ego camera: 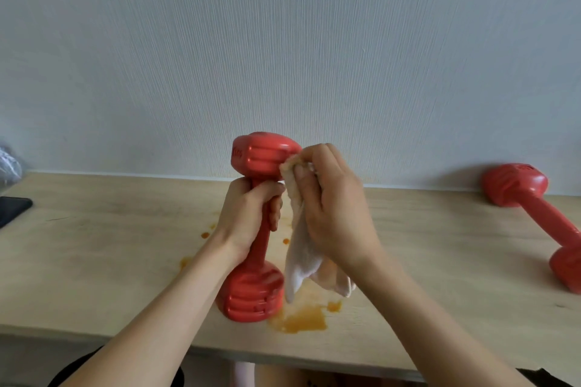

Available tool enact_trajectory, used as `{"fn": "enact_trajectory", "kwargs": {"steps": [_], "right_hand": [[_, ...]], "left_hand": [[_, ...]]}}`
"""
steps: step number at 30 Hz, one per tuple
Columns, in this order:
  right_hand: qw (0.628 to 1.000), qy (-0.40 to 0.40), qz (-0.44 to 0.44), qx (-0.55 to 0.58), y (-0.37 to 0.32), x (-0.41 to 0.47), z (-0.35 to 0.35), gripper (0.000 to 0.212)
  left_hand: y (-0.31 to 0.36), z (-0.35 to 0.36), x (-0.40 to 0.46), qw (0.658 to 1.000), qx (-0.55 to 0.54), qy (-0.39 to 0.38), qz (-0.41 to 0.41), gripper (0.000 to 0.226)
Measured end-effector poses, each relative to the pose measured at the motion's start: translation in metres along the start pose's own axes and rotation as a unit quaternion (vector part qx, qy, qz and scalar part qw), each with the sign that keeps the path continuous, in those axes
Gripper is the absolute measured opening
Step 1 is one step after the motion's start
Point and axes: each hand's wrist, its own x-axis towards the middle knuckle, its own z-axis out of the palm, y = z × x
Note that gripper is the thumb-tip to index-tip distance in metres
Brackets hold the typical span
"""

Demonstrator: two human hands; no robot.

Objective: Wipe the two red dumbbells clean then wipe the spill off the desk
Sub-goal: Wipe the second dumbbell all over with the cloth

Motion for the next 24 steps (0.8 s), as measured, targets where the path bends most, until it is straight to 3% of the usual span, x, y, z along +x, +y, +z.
{"fn": "enact_trajectory", "kwargs": {"steps": [8,15,21,24], "right_hand": [[0.997,-0.008,0.07,-0.017,0.021,0.008,-0.008,0.012],[1.0,-0.007,0.024,-0.001,0.005,0.005,-0.005,0.013],[0.995,-0.001,0.103,0.018,0.031,0.01,-0.004,0.009],[0.986,0.008,0.141,0.088,0.039,0.012,0.0,0.009]], "left_hand": [[0.001,0.002,-0.001,0.999,0.035,-0.014,0.008,0.026],[0.001,0.0,-0.001,1.0,-0.002,-0.019,0.001,0.026],[0.002,0.0,-0.004,0.996,0.006,-0.087,0.0,0.027],[0.003,0.003,-0.005,0.991,-0.018,-0.136,-0.002,0.024]]}}
